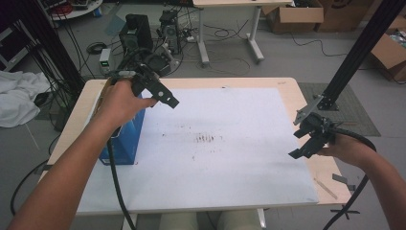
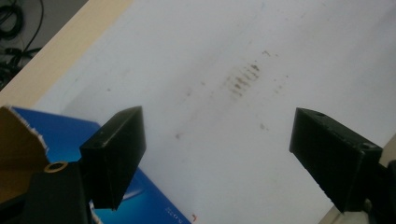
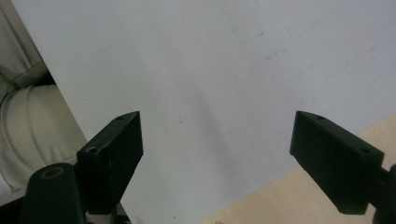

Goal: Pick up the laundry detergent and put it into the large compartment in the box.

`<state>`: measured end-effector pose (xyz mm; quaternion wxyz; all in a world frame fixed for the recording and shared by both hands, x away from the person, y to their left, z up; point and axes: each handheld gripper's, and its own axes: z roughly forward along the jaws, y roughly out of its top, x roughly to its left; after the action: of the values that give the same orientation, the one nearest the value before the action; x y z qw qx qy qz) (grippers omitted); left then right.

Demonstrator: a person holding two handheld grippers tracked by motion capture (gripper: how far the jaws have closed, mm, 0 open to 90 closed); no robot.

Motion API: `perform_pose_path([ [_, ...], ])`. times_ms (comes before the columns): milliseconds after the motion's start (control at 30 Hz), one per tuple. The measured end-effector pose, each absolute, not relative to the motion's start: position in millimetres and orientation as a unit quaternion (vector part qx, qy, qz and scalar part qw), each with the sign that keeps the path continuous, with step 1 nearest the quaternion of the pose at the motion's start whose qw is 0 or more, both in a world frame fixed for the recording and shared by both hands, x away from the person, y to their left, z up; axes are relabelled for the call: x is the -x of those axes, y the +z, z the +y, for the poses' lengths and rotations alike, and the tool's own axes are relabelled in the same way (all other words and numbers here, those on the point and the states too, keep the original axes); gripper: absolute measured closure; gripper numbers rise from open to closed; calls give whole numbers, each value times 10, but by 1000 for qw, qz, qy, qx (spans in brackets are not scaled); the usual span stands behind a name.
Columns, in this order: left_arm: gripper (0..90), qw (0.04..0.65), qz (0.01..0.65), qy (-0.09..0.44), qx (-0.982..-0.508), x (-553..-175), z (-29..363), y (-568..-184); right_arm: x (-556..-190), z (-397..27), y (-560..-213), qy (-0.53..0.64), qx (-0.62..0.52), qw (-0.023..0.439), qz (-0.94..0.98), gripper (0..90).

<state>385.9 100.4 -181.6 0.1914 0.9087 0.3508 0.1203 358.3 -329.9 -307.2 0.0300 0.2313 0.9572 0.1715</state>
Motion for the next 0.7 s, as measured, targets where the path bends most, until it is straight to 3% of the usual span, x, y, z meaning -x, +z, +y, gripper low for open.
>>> perform_pose_path([
  [233,194,172,287,112,-936,-3869,766,-1939,-3598,-3239,-3062,168,-227,29,959,171],
  [700,199,146,224,98,-958,-3915,461,-2148,-3651,-3180,-3067,168,-223,27,960,171],
])
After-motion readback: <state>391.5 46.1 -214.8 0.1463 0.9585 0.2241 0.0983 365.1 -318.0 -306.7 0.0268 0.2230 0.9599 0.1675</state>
